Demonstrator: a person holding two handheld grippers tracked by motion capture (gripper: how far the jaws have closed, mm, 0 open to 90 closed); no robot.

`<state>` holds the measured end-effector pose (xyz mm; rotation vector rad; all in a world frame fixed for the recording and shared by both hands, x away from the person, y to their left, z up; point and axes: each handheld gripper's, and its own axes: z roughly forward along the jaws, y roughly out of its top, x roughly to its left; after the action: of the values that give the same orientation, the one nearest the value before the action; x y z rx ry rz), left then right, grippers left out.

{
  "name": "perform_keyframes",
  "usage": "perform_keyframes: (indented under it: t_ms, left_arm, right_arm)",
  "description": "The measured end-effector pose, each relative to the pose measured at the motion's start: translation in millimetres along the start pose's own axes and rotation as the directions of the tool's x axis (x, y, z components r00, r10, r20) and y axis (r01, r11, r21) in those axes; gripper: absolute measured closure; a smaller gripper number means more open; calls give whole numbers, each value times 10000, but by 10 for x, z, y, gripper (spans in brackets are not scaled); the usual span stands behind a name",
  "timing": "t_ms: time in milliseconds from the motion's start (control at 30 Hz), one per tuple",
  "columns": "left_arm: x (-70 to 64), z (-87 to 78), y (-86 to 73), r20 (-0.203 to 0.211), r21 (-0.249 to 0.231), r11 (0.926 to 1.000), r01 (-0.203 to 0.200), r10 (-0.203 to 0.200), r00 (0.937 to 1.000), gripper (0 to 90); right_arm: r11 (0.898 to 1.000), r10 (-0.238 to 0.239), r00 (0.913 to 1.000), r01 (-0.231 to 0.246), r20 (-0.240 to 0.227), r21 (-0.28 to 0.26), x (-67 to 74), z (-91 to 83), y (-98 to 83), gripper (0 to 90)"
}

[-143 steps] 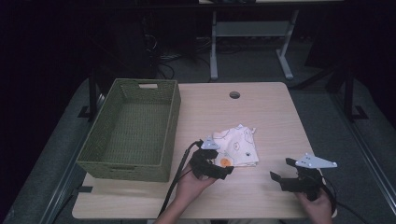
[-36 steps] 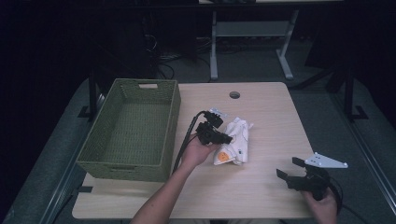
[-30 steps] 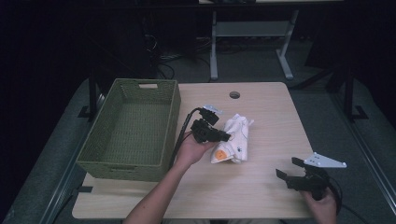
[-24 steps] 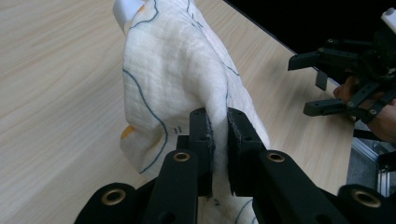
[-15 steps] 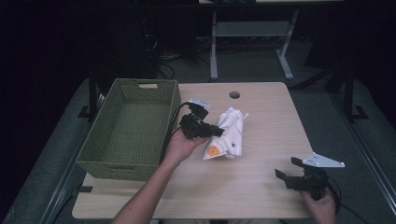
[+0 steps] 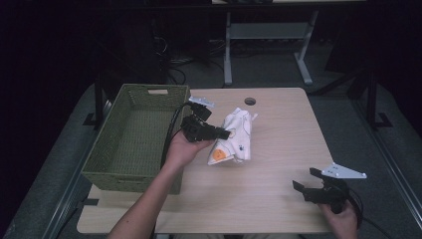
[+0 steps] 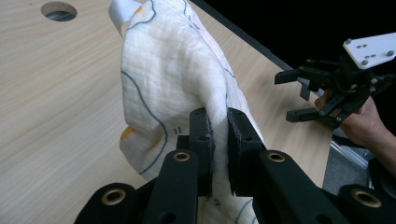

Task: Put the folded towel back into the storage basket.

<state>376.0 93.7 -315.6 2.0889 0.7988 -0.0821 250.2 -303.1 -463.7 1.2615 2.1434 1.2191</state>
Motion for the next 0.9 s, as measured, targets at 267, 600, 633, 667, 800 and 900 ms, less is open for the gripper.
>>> perform_keyframes:
  t_ms: [267, 600, 633, 667, 800, 900]
  left_arm:
    - [45, -145, -3, 13, -113, 9999, 71, -70, 10000, 830]
    - [98, -333, -31, 103, -288, 9994, 204, -201, 9997, 829]
    - [111, -370, -37, 77, -312, 9993, 194, -192, 9998, 829]
    - [116, -388, -38, 75, -311, 9993, 219, -217, 9997, 829]
    - [134, -452, -41, 32, -350, 9992, 218, -217, 9998, 829]
    - [153, -539, -45, -36, -370, 9991, 197, -199, 9998, 829]
  right_arm:
    - [10000, 68, 10000, -68, 64, -11, -8, -7, -2, 147]
    - [10000, 87, 9999, -87, 98, 3, -11, -4, -3, 147]
    - [10000, 99, 9999, -99, 101, 10, -9, -3, -2, 147]
    - [10000, 95, 9999, -96, 109, 3, -9, -3, -3, 147]
    - [9999, 134, 9998, -134, 110, 27, -12, -1, -3, 146]
    - [9999, 88, 9999, -89, 137, 51, -14, 4, -4, 146]
